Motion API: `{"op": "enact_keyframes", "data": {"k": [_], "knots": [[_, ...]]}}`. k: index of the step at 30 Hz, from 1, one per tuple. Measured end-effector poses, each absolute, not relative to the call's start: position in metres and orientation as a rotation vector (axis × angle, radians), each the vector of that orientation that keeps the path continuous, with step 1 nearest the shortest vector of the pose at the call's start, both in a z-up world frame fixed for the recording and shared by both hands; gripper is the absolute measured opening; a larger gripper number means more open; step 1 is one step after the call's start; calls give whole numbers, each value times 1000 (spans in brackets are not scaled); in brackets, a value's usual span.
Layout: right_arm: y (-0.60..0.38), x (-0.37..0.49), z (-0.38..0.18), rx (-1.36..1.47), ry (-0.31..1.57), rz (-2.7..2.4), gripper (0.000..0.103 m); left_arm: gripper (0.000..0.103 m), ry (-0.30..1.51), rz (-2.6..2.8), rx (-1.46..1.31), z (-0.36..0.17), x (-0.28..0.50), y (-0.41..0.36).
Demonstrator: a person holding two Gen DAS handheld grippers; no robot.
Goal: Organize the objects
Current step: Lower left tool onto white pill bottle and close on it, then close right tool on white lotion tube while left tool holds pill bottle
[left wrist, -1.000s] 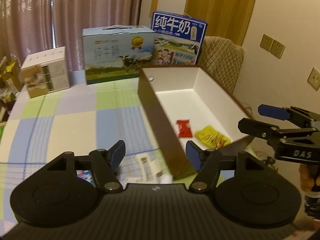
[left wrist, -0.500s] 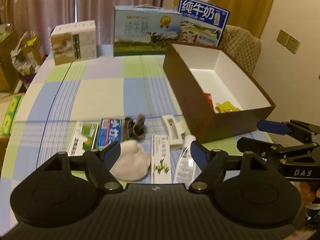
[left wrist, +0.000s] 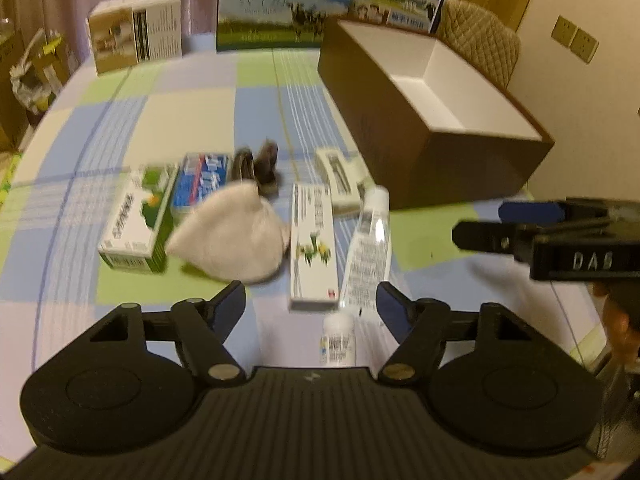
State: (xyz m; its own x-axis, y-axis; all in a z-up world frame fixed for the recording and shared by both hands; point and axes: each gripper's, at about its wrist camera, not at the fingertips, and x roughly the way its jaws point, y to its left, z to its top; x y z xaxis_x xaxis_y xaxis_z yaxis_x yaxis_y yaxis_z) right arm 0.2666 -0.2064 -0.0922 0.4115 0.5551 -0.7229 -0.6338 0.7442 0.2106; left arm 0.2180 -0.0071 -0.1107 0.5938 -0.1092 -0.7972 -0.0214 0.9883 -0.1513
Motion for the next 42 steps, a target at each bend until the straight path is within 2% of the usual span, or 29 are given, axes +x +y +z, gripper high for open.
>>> {"op": "enact_keyframes", "data": {"k": [6,11,13,14,23,26,28,33,42], "knots": [[-204,270,-104,-128,910,738,77,58,978,-73,-113,-133,219,-20],[-203,273,-113,-138,948,732,77,56,1027,-84,-90,-154,223,-29],[-203,274,-118,-143,964,727,77,46,1046,-88,-90,-161,224,-30],[-203,275,-119,-143,970,724,77,45,1055,-87,-91,-165,226,-31],[-202,279,-127,-128,1005,714,77,40,1066,-100,-78,-177,234,-38],[-199,280,-129,-129,1013,717,77,34,1058,-102,-62,-178,236,-40],[-196,280,-132,-132,1017,718,76,23,1055,-102,-68,-178,236,-39],[-189,282,-137,-128,1019,722,70,23,1051,-72,-69,-178,233,-30],[-169,291,-152,-61,1038,685,65,23,1043,22,-87,-176,231,2]]}}
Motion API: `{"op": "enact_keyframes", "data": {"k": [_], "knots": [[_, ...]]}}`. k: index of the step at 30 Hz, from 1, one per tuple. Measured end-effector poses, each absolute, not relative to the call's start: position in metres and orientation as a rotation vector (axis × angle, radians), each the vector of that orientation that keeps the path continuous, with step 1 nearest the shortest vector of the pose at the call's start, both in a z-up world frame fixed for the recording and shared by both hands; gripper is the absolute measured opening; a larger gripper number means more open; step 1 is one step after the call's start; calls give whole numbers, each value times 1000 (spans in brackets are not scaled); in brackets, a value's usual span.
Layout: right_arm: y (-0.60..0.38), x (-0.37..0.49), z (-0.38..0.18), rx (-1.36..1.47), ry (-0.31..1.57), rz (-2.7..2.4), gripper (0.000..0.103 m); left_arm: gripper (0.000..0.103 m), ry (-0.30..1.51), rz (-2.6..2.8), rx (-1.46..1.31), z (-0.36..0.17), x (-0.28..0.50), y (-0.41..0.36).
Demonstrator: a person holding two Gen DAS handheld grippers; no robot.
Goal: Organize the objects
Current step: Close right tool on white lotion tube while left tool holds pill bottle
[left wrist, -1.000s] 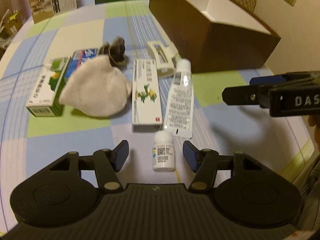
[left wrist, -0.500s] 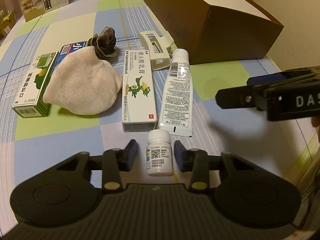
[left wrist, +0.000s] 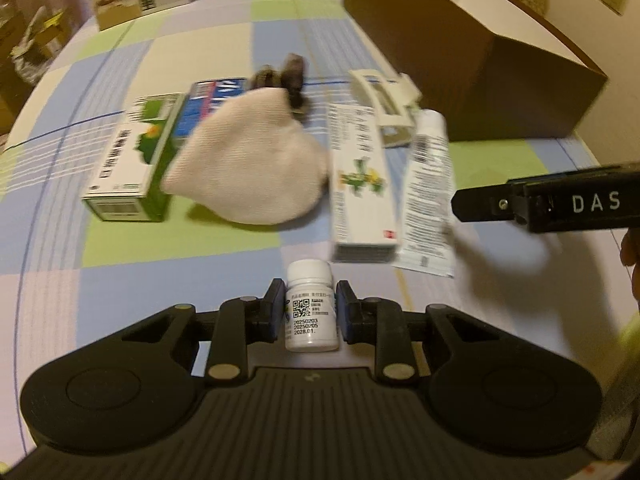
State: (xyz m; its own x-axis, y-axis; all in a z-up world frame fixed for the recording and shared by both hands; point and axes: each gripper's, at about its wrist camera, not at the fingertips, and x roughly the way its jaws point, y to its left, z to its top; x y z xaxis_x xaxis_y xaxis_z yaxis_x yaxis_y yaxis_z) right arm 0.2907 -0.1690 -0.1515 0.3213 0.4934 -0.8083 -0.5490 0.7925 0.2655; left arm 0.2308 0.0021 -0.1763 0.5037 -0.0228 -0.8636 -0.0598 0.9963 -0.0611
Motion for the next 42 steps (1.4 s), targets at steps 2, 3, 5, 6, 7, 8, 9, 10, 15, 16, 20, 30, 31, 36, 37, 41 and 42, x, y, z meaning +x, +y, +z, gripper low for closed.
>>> {"op": "enact_keyframes", "data": {"k": [2,3,5,6,7,8,9,10,15,16,20,30,31,36,37,41,42], "knots": [[-161,294,-153,-53,1018,655,65,23,1037,42,-100,-177,232,9],[-156,296,-154,-53,1009,643,65,23,1034,50,-106,-177,232,12],[-148,299,-155,-65,994,613,64,23,1029,60,-114,-177,232,16],[-144,300,-156,-72,992,597,64,23,1027,60,-118,-177,232,18],[-141,301,-158,-77,993,583,63,23,1025,62,-122,-178,232,18],[-139,301,-160,-83,994,568,62,23,1023,62,-124,-178,232,19],[-137,302,-162,-89,995,557,61,23,1021,62,-126,-178,232,20],[-136,303,-164,-93,993,553,60,23,1019,63,-126,-178,232,20],[-130,304,-174,-127,982,540,49,23,1013,70,-140,-178,233,24],[-129,303,-175,-129,974,546,48,23,1013,71,-141,-178,232,24],[-123,297,-176,-196,947,573,43,23,1013,73,-137,-178,232,23],[-140,268,-168,-439,1021,803,40,23,1022,63,-145,-176,228,21],[-144,266,-170,-453,1029,806,40,23,1022,61,-145,-176,227,21],[-151,252,-173,-436,992,766,42,23,1024,58,-146,-175,226,20],[-151,251,-174,-431,987,760,42,23,1024,59,-143,-175,226,19],[-148,254,-172,-402,977,719,42,23,1022,62,-135,-175,225,17],[-148,255,-172,-401,974,721,41,23,1023,63,-134,-175,225,17]]}}
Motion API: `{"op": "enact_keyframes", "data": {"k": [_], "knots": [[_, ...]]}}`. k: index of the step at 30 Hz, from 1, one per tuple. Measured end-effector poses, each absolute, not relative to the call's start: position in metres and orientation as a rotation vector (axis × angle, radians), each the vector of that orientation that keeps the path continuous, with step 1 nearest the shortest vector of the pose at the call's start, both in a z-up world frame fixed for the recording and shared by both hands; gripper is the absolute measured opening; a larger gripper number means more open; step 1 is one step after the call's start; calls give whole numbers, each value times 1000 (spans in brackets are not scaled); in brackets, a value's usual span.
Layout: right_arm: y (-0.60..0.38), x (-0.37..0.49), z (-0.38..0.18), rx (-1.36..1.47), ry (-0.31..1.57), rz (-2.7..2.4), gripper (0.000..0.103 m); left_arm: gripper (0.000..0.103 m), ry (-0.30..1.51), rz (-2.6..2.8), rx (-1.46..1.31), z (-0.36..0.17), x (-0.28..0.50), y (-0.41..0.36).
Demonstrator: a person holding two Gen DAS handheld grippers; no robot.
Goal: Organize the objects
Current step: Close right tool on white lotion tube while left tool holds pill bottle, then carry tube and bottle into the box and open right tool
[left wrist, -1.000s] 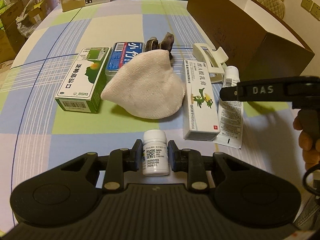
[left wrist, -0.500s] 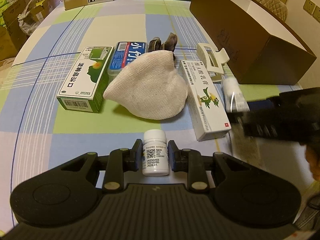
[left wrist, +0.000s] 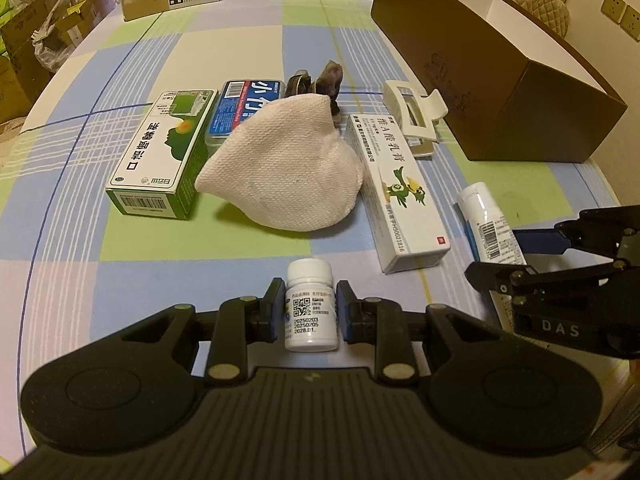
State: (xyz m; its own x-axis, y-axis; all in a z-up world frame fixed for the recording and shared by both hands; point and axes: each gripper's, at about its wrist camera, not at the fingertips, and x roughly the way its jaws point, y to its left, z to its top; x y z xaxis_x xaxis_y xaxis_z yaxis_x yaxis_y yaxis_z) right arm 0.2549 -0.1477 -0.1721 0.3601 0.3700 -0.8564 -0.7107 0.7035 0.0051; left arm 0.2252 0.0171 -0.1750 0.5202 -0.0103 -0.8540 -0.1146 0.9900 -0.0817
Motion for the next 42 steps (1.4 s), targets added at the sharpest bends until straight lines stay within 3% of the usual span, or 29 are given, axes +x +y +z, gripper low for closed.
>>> {"op": "enact_keyframes", "data": {"k": [17,42], "knots": [[-155,260,-164,-351,1009,760,36,23,1014,64,-125,-170,225,15],[-196,271,-72,-190,824,832,36,23,863,-47,-132,-88,252,-20]]}}
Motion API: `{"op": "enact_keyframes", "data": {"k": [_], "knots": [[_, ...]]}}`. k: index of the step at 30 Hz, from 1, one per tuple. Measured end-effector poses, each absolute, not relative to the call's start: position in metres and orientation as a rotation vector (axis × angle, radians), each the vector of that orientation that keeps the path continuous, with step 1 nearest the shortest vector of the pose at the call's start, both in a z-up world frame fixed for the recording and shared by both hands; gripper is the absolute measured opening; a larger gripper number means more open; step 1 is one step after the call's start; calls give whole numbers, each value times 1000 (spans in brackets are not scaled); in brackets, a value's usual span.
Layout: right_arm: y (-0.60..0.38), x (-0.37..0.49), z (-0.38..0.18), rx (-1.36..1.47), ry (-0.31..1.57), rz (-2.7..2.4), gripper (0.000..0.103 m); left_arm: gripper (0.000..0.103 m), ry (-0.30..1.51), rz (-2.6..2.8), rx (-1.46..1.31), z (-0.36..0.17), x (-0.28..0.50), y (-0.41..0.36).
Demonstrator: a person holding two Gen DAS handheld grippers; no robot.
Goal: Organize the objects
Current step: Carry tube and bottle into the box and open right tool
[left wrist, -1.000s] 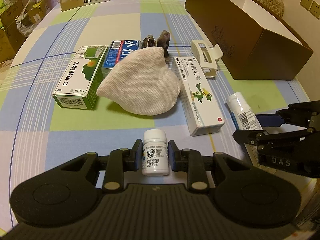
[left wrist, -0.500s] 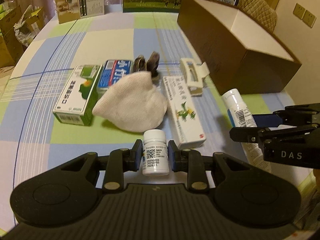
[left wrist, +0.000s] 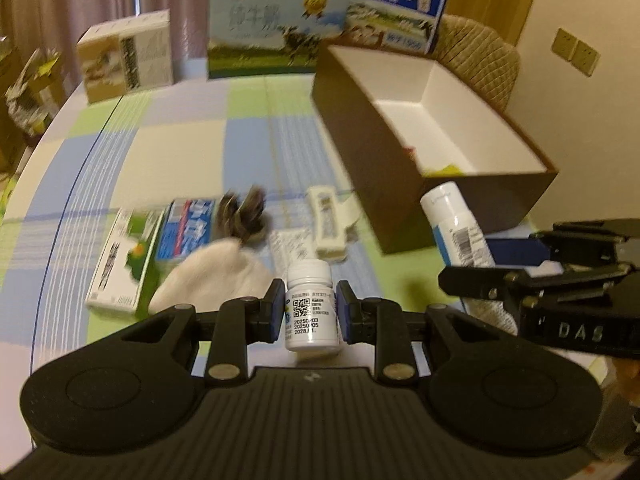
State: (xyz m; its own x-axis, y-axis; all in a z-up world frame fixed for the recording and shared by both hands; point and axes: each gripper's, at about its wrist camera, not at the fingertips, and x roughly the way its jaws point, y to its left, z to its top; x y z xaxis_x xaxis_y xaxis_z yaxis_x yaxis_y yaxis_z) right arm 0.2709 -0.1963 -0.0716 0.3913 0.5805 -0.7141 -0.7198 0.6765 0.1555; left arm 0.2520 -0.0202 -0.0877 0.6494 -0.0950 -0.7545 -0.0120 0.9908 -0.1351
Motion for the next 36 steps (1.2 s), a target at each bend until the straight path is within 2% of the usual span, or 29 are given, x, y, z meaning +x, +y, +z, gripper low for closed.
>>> {"op": "enact_keyframes", "data": {"k": [9,20,36], "knots": [[-237,308,-36,-178,755,768,36,23,792,-138,-89,-52,297,-63],[-270,395,-4,-121,690,690,36,23,710,-211,-31,-20,382,-124],[-262,497,-60,-204,767,646,36,23,826,-174,77,-74,484,-160]]}}
